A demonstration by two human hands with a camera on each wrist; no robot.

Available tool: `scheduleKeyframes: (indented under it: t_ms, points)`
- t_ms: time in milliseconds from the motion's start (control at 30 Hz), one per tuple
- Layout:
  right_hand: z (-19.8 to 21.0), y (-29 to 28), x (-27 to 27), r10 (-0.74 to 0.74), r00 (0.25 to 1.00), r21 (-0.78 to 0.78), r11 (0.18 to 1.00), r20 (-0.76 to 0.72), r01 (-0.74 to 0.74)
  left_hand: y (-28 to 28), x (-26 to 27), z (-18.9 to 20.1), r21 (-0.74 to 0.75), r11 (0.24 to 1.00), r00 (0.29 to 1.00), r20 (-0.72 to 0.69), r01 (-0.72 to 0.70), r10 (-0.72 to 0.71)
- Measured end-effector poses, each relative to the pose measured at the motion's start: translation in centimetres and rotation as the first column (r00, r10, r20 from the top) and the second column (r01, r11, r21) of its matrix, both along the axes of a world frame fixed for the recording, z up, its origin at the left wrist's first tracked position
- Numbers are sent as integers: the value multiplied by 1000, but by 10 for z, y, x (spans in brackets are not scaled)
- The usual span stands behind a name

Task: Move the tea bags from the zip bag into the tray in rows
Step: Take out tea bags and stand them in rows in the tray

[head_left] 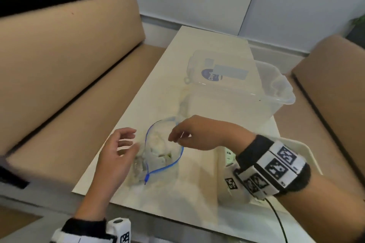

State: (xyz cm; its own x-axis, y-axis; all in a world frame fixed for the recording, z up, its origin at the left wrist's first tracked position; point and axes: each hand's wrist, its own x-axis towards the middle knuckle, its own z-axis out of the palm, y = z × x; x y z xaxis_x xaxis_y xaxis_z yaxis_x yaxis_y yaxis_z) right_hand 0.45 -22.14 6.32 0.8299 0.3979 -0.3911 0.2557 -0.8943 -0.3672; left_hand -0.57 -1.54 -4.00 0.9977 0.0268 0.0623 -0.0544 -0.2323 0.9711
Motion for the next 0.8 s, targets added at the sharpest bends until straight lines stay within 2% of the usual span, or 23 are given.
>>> scheduleKeyframes:
  t_ms: [67, 133, 267, 367, 433, 533, 600, 800]
  points:
    - [-27, 22, 17, 21, 999, -128, 991, -48, -27, 9, -4, -23, 147, 982, 992, -75, 115, -105]
    - [-55, 38, 30, 27, 996, -247, 968, -84, -47, 11, -7, -44, 195, 945, 956, -190, 261, -225]
    - [-94, 60, 38, -20, 995, -251, 968, -100, -6, 2, -10, -78, 176, 913, 914, -246, 368, -321]
    - [-109, 71, 40, 19, 992, -297, 953, -125, -56, -2, -10, -94, 89, 932, 924, -196, 350, -328]
    - [-115, 74, 41, -1, 995, -301, 953, -100, -30, -2, -10, -99, 48, 942, 935, -148, 332, -322]
    - [-119, 77, 40, 19, 999, -289, 957, -49, -32, -2, -10, -103, 15, 950, 946, -94, 313, -311]
    - [-119, 80, 39, 23, 997, -276, 960, -73, -43, -1, -9, -105, 2, 954, 952, -67, 299, -298]
    - [-112, 81, 34, -120, 987, -127, 986, -104, 106, 0, -8, -112, -20, 970, 966, -85, 244, -244]
